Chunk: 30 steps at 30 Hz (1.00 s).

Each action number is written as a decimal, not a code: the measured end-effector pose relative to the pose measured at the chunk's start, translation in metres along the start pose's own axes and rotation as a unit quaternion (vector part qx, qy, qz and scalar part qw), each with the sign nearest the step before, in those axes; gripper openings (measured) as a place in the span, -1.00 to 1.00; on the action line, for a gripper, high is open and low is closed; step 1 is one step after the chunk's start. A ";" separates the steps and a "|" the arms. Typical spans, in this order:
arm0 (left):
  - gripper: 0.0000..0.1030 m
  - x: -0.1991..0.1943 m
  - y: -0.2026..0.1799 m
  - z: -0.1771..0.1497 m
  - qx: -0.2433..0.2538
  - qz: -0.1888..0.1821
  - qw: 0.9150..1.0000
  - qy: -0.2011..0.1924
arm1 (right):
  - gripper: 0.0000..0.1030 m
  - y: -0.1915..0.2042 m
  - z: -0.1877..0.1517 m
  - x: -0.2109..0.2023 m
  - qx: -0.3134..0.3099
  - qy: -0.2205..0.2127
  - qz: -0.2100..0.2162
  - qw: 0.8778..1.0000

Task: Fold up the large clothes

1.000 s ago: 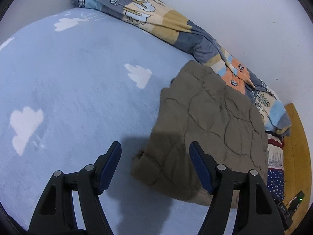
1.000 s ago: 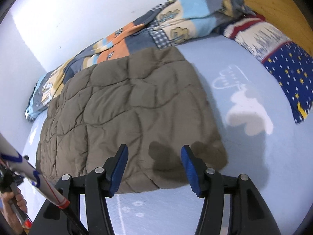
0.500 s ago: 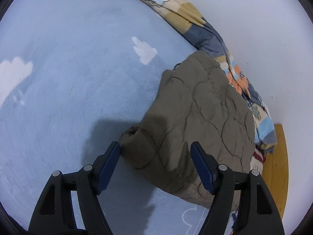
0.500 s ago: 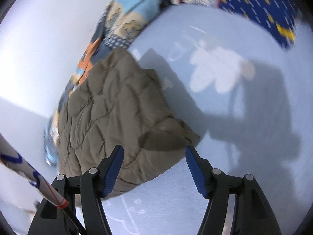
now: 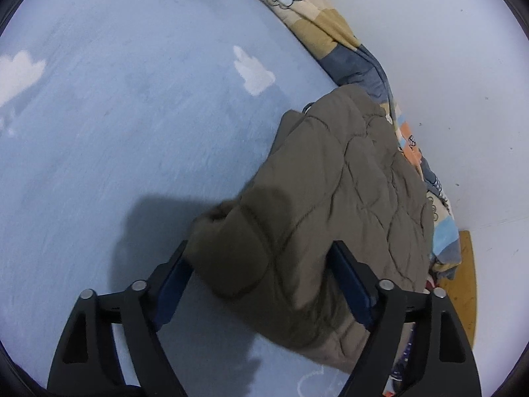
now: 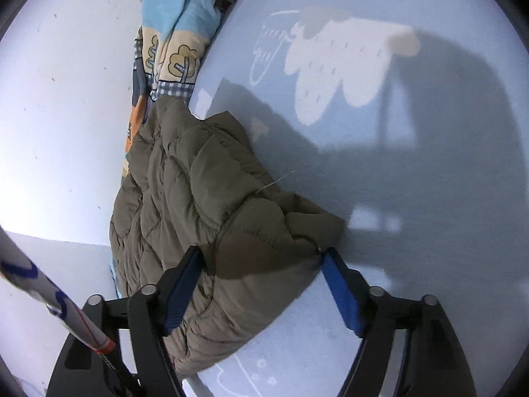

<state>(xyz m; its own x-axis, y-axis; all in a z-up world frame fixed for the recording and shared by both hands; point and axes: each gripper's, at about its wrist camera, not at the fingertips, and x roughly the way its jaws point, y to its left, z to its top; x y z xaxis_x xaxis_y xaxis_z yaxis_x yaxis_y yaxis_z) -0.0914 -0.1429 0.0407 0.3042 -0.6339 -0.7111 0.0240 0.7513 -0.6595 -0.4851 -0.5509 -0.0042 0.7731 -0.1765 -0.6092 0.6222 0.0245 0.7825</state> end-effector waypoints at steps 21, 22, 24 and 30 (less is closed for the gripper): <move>-0.05 -0.018 -0.071 -0.021 0.243 0.104 0.958 -0.115 | -0.30 0.067 -0.017 -0.010 -0.205 -0.051 -0.100 0.972; -0.05 -0.020 -0.073 -0.021 0.245 0.105 0.957 -0.116 | -0.30 0.069 -0.019 -0.011 -0.210 -0.053 -0.101 0.971; -0.06 -0.023 -0.075 -0.022 0.250 0.106 0.955 -0.117 | -0.30 0.072 -0.021 -0.013 -0.218 -0.055 -0.107 0.968; -0.07 -0.035 -0.080 -0.027 0.259 0.110 0.952 -0.120 | -0.31 0.080 -0.030 -0.027 -0.237 -0.061 -0.112 0.963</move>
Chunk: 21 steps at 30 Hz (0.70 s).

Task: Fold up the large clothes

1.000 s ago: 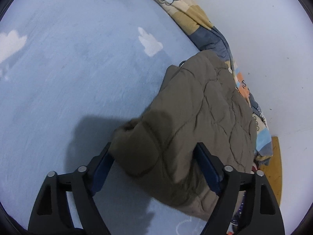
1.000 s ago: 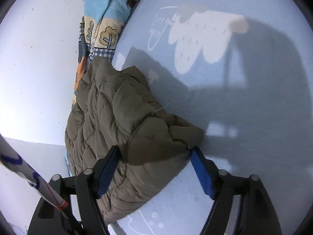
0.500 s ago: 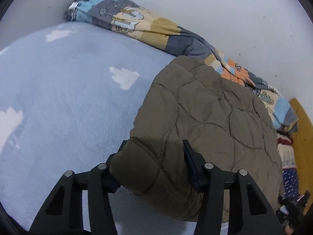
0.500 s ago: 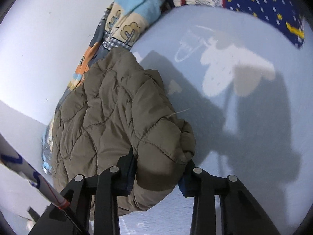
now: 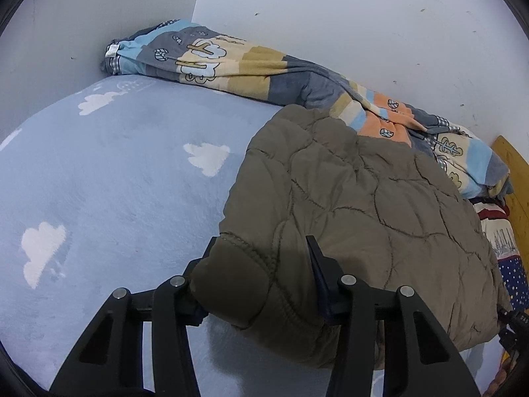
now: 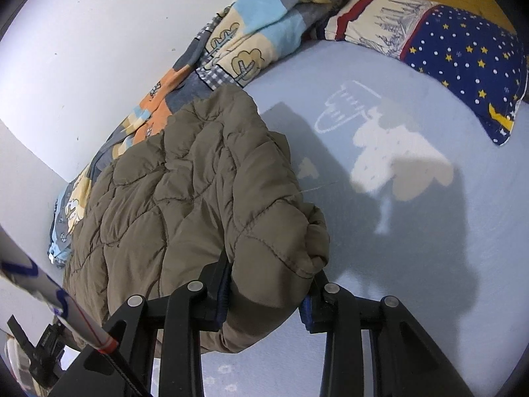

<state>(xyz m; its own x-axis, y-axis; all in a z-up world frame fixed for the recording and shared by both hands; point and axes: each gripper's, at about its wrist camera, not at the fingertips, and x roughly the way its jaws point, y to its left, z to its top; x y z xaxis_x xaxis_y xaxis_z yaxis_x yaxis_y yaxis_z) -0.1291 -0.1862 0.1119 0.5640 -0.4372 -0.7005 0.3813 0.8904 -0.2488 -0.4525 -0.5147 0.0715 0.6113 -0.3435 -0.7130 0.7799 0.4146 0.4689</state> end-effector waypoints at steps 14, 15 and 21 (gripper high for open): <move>-0.09 -0.068 0.000 -0.008 0.009 -0.023 1.000 -0.016 | -0.32 0.007 -0.012 -0.058 -0.003 -0.020 0.015 1.000; -0.10 -0.075 0.001 -0.011 0.009 -0.025 0.999 -0.018 | -0.32 0.007 -0.014 -0.063 -0.003 -0.022 0.017 1.000; -0.10 -0.100 0.010 -0.029 0.002 -0.028 0.999 -0.017 | -0.32 0.006 -0.033 -0.092 -0.005 -0.027 0.025 0.999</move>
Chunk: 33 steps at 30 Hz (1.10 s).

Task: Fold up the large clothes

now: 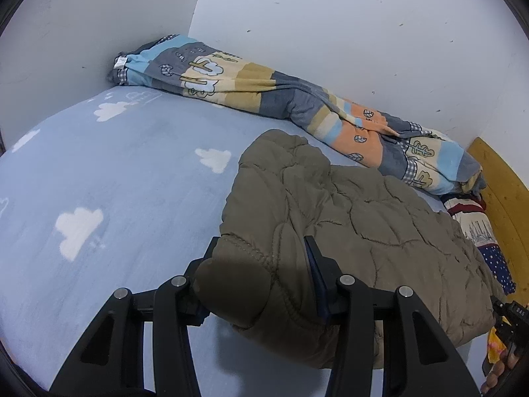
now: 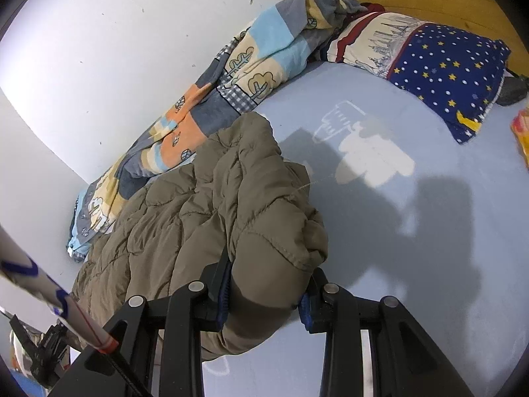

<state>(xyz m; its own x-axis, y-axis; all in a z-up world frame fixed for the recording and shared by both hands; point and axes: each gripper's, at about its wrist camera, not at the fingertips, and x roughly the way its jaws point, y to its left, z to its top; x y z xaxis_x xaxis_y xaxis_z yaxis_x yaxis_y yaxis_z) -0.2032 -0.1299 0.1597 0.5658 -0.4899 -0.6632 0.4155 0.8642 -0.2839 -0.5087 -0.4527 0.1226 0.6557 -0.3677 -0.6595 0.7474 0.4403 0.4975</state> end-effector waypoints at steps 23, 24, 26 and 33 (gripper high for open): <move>0.28 -0.052 0.072 -0.071 -0.123 0.069 0.990 0.019 | 0.08 -0.084 -0.075 -0.047 0.140 0.038 -0.019 0.989; 0.28 -0.061 0.073 -0.070 -0.124 0.079 0.989 0.002 | 0.08 -0.084 -0.074 -0.058 0.131 0.019 -0.039 0.990; 0.28 -0.075 0.067 -0.066 -0.103 0.086 0.990 -0.033 | 0.08 -0.079 -0.070 -0.081 0.105 -0.028 -0.058 0.992; 0.29 -0.058 -0.018 -0.070 0.057 -0.002 0.998 -0.025 | -0.40 -0.017 -0.062 -0.059 -0.053 -0.020 -0.024 0.998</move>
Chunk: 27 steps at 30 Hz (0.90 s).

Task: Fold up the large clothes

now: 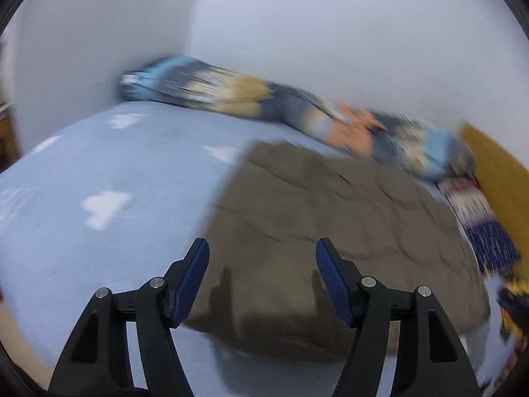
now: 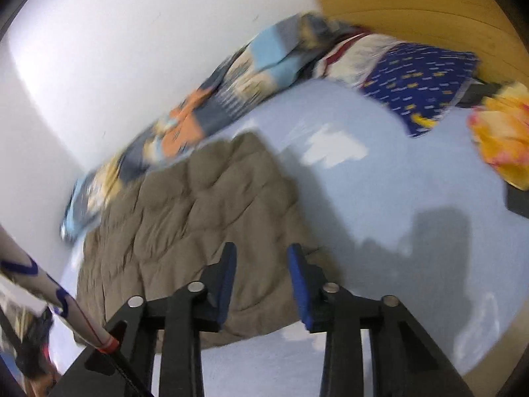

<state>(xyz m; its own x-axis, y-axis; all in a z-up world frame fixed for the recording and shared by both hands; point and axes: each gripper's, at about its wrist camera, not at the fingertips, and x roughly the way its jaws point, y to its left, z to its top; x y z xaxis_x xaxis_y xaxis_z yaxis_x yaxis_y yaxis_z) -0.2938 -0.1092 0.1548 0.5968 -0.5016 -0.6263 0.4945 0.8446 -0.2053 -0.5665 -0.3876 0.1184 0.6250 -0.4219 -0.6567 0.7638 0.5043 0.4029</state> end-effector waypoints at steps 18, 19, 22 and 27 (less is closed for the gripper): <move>0.38 0.027 -0.088 0.024 0.097 -0.014 0.995 0.009 | -0.42 0.046 0.024 0.019 -0.079 -0.004 -0.012 0.997; 0.38 0.035 -0.099 0.028 0.102 -0.027 0.994 0.020 | -0.42 0.056 0.028 0.024 -0.090 0.004 -0.001 0.996; 0.38 0.065 -0.124 0.029 0.109 -0.056 0.991 0.057 | -0.42 0.087 0.033 0.055 -0.121 0.041 0.013 0.992; 0.41 0.109 -0.144 0.015 0.144 -0.025 0.986 0.083 | -0.41 0.119 0.019 0.110 -0.169 0.086 -0.007 0.982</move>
<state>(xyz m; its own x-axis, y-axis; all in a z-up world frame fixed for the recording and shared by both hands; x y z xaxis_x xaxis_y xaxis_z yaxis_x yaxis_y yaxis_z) -0.2897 -0.2882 0.1274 0.4678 -0.4837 -0.7397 0.6936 0.7196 -0.0319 -0.4038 -0.3877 0.1062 0.5555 -0.3120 -0.7708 0.6570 0.7329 0.1768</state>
